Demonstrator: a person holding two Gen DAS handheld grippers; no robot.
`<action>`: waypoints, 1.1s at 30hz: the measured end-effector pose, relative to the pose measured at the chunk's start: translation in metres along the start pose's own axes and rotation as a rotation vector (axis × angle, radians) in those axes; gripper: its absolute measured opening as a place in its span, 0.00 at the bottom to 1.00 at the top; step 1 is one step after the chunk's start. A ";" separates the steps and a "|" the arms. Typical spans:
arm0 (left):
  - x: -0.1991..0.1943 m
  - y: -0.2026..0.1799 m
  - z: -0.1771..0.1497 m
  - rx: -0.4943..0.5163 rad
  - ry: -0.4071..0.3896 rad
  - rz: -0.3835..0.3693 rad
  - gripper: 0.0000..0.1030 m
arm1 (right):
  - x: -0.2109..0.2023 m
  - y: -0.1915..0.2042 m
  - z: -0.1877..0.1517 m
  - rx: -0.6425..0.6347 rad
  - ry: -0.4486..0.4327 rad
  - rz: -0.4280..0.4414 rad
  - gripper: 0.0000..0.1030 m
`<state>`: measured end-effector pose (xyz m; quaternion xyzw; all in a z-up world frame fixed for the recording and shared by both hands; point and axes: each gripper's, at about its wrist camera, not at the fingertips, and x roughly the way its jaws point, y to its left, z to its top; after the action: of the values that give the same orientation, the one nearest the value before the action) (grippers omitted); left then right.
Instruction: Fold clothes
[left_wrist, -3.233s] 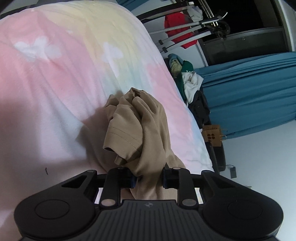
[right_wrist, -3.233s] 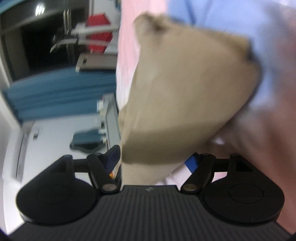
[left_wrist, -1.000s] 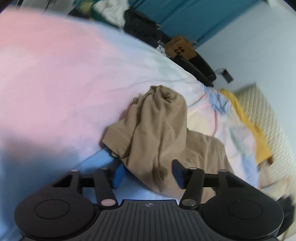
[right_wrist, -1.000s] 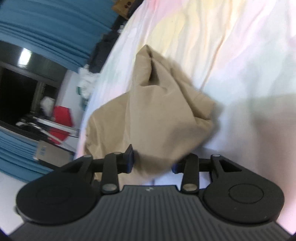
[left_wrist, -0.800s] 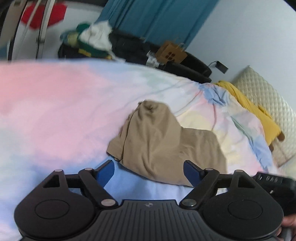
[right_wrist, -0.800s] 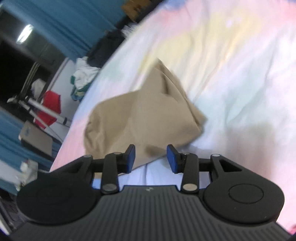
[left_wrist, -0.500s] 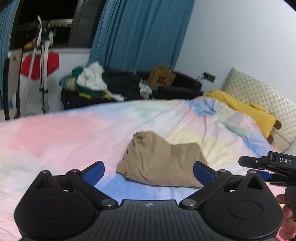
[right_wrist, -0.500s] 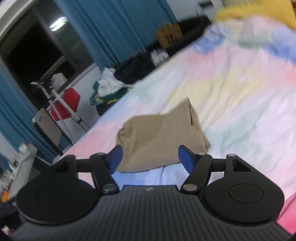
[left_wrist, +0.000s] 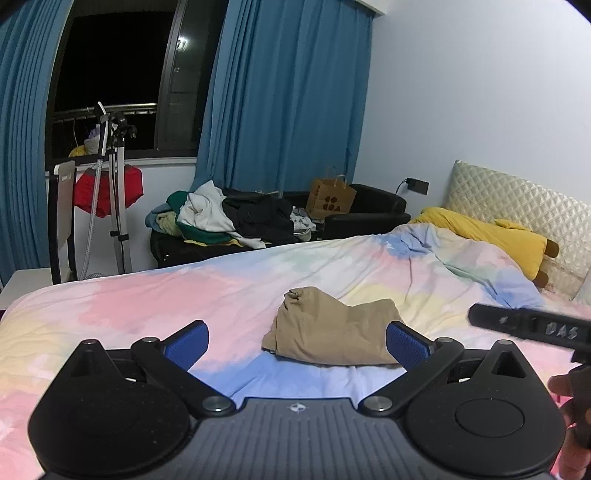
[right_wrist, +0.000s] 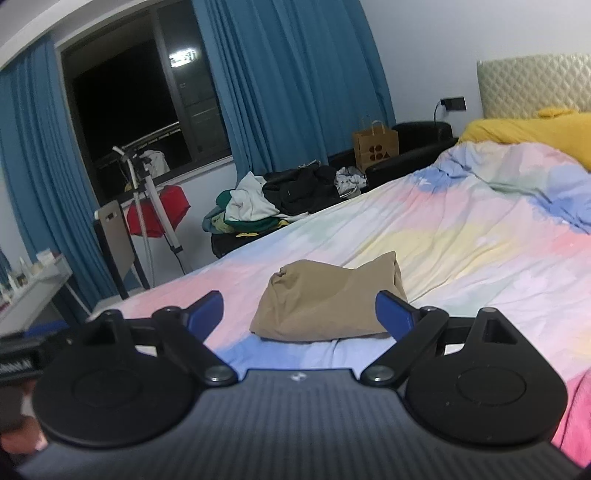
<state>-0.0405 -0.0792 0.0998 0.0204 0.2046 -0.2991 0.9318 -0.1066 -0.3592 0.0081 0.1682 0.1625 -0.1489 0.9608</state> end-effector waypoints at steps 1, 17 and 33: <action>-0.003 0.001 -0.005 -0.002 -0.004 -0.002 1.00 | 0.000 0.003 -0.006 -0.018 -0.007 -0.007 0.88; 0.018 0.025 -0.050 -0.032 -0.005 0.019 1.00 | 0.022 0.029 -0.066 -0.194 -0.023 -0.105 0.88; 0.028 0.034 -0.058 -0.040 0.018 0.047 1.00 | 0.023 0.022 -0.071 -0.172 -0.025 -0.134 0.88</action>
<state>-0.0226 -0.0576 0.0328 0.0091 0.2185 -0.2726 0.9369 -0.0968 -0.3188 -0.0580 0.0721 0.1737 -0.2006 0.9615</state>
